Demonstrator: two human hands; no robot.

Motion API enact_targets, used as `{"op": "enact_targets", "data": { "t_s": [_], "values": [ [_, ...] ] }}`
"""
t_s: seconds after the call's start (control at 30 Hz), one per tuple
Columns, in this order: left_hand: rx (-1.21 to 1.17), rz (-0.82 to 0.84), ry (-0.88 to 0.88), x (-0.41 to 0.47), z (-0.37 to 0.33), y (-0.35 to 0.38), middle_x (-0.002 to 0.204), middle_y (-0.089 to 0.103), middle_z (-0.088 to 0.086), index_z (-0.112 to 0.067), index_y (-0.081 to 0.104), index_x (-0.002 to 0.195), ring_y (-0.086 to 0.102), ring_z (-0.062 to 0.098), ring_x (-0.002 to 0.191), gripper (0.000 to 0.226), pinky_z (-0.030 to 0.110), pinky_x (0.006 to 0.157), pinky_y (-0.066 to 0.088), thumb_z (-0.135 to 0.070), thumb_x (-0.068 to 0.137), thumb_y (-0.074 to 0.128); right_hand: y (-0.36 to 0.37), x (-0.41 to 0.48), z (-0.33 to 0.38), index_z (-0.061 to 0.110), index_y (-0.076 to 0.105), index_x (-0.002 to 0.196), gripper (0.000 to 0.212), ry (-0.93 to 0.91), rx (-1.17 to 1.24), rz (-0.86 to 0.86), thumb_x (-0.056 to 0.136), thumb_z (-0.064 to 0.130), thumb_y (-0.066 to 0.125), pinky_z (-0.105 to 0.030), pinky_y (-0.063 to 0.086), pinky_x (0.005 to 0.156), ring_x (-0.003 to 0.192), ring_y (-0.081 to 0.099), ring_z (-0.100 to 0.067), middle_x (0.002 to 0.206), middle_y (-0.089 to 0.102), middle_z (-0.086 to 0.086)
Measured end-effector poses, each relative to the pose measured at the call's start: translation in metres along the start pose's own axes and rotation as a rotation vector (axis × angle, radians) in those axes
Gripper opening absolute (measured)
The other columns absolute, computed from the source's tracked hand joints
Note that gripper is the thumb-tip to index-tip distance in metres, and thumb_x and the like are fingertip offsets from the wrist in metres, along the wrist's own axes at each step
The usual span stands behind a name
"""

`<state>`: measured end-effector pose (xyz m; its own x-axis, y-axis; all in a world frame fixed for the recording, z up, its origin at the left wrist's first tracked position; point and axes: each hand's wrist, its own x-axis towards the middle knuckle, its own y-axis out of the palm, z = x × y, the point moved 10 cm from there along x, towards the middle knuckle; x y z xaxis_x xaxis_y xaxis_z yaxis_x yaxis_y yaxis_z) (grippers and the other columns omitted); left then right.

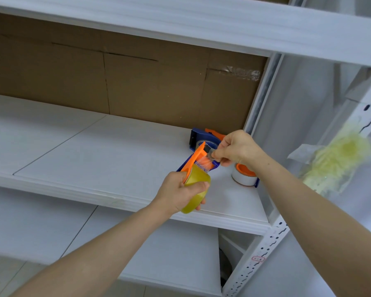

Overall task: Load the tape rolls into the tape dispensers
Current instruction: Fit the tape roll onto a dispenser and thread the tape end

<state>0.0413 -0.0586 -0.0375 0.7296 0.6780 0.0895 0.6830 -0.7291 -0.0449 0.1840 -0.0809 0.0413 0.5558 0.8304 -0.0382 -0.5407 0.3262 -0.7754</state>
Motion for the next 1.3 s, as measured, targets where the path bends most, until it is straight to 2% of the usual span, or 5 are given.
{"op": "enact_targets", "data": {
  "t_s": [0.27,0.53,0.7,1.13,1.3],
  "values": [
    [-0.022,-0.09,0.032,0.003,0.007,-0.004,0.059,0.065,0.007,-0.013,0.066,0.081,0.063,0.022,0.05,0.003,0.031,0.052,0.051,-0.014,0.083,0.068,0.002,0.0,0.012,0.005,0.069,0.078,0.017,-0.054,-0.257,-0.053,0.08,0.021,0.069,-0.039,0.057,0.075,0.083,0.07,-0.024,0.08,0.073,-0.014],
    [0.033,-0.178,0.096,-0.001,0.01,-0.007,0.063,0.067,0.008,-0.009,0.067,0.084,0.068,0.03,0.058,0.013,0.039,0.057,0.057,-0.022,0.082,0.069,0.002,-0.001,0.022,0.002,0.067,0.085,0.02,-0.123,-0.324,-0.158,0.077,0.02,0.066,-0.037,0.053,0.064,0.085,0.068,-0.029,0.087,0.071,-0.018],
    [0.047,-0.154,0.079,0.0,0.016,-0.008,0.063,0.067,0.007,-0.014,0.067,0.083,0.068,0.033,0.059,0.008,0.04,0.059,0.058,-0.022,0.083,0.069,0.003,-0.005,0.017,0.012,0.06,0.066,0.022,-0.169,-0.144,-0.12,0.082,0.025,0.069,-0.042,0.057,0.073,0.075,0.069,-0.021,0.075,0.072,-0.012],
    [0.03,-0.089,0.085,0.005,0.0,-0.005,0.063,0.066,0.005,-0.014,0.066,0.085,0.067,0.027,0.059,0.006,0.035,0.056,0.055,-0.02,0.085,0.067,-0.008,-0.019,0.025,0.021,0.052,0.08,0.014,-0.453,0.162,-0.271,0.09,0.018,0.06,-0.03,0.055,0.069,0.079,0.065,-0.016,0.073,0.064,0.005],
    [0.054,-0.043,0.048,0.005,0.006,-0.004,0.066,0.067,0.007,-0.015,0.066,0.088,0.068,0.029,0.062,0.013,0.04,0.061,0.058,-0.027,0.082,0.069,-0.007,-0.011,0.011,0.012,0.06,0.077,0.011,-0.319,0.377,-0.131,0.085,0.014,0.067,-0.016,0.041,0.042,0.044,0.053,-0.003,0.072,0.068,-0.012]
  ]
}}
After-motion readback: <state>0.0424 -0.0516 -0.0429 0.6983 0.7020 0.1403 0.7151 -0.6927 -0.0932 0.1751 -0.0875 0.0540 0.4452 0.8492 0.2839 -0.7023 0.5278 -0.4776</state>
